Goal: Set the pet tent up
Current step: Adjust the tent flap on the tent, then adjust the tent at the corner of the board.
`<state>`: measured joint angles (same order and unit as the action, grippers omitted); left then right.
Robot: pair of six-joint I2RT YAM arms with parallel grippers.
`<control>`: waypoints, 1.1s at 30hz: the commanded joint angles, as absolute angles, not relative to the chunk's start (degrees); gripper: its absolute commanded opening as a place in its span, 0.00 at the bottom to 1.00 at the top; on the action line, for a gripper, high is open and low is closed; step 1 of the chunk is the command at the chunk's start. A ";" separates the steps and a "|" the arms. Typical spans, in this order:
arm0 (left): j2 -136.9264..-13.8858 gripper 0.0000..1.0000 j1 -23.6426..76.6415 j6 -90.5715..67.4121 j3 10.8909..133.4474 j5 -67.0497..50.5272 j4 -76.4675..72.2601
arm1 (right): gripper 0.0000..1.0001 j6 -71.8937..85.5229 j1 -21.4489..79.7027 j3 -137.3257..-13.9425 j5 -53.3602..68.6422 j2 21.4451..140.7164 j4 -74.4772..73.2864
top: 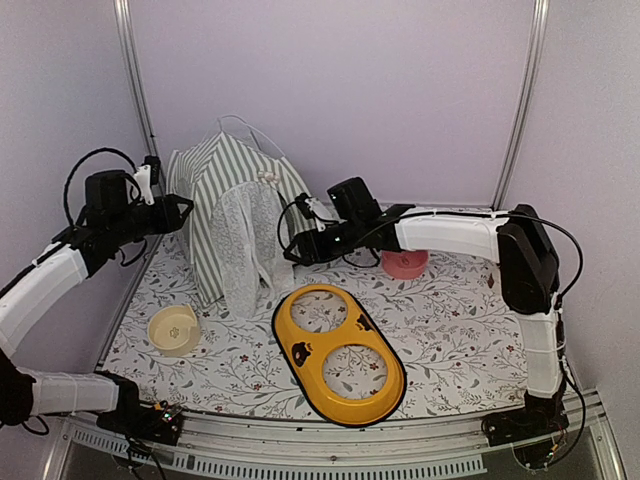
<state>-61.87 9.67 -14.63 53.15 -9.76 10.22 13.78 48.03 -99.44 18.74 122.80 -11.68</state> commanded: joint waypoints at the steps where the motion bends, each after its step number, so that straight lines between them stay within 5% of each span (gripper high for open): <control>1: -59.97 0.48 13.43 -19.85 49.55 -13.21 11.24 | 0.69 13.79 46.41 -101.16 17.09 126.04 -10.52; 8: -61.10 0.47 24.49 -29.20 43.84 -6.75 7.95 | 0.68 14.85 44.74 -97.52 15.13 125.29 -9.38; 15: -65.47 0.46 25.20 -38.03 36.08 -2.57 1.10 | 0.70 15.99 42.94 -90.38 14.31 121.12 -7.58; 33: -77.01 0.39 8.56 -33.33 45.11 3.51 4.77 | 0.66 17.50 38.06 -80.85 15.87 113.88 -4.59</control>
<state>-76.31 10.22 -36.53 40.86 2.50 3.84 18.24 37.80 -80.79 15.00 115.33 -6.42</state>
